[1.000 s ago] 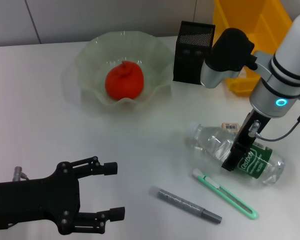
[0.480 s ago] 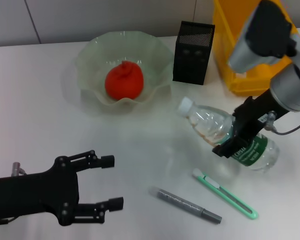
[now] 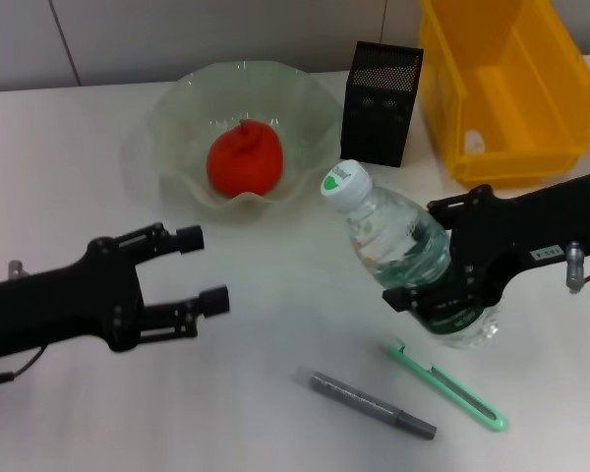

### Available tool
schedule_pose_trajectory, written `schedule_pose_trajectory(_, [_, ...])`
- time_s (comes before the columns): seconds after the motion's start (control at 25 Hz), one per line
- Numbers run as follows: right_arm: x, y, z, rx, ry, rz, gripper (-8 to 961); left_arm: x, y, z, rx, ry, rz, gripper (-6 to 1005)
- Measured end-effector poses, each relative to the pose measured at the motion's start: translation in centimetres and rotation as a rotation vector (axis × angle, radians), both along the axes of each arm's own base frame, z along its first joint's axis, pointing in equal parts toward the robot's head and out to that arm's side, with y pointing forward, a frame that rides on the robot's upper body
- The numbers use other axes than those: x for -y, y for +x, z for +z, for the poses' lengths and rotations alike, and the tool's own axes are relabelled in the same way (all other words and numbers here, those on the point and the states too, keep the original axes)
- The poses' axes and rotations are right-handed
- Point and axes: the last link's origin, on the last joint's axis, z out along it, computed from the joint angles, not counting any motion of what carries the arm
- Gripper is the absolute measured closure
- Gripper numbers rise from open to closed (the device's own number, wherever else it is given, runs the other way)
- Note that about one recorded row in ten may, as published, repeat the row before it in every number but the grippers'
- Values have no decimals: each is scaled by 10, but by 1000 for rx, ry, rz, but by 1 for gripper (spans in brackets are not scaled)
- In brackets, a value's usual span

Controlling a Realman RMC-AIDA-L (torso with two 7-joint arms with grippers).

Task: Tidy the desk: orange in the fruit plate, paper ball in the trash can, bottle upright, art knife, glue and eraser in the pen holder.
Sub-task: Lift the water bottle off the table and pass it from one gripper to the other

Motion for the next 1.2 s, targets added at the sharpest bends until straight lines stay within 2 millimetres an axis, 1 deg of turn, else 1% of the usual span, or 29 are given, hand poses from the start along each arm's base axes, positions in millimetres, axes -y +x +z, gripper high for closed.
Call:
schedule_pose_trajectory(0.04, [3,3,-1,-62,1,43,185,-5,2,2,6,-3,23,137])
schedule_pose_trajectory(0.08, [3,3,-1,-62,1,43,185,-5,2,2,6,-3,23,137])
schedule_pose_trajectory(0.12, [4,5,-2,-84,2,64,185,-14,5,3,5,-10,55,137])
schedule_pose_trajectory(0.16, [4,7,-4,-111,3,89,185,-18,8,2,5,-16,69,137])
schedule_pose_trajectory(0.24, [3,13,-11,-165,3,131,185,-18,8,2,5,-16,69,137])
schedule_pose_trajectory(0.28, [3,13,-11,-165,3,131,185,-21,10,2,6,-21,74,137])
schedule_pose_trajectory(0.32, [0,17,-16,-197,4,154,185,-24,15,1,12,-27,70,137])
schedule_pose_trajectory(0.36, [0,17,-16,-197,4,154,185,-25,16,2,15,-26,70,137])
schedule_pose_trajectory(0.44, [-7,23,-23,-252,7,190,185,-29,19,3,30,-14,75,137])
schedule_pose_trajectory(0.48, [-7,23,-23,-252,7,190,185,-29,19,3,30,-14,75,137])
schedule_pose_trajectory(0.64, [-20,26,-32,-301,14,224,186,-36,22,5,80,34,100,137])
schedule_pose_trajectory(0.88, [-30,26,-36,-329,27,242,186,-36,23,1,124,41,117,138])
schedule_pose_trajectory(1.08, [-38,24,-41,-341,27,247,187,-28,27,-5,186,59,64,142])
schedule_pose_trajectory(1.2, [-40,24,-45,-342,22,245,187,-26,28,-6,206,76,51,145])
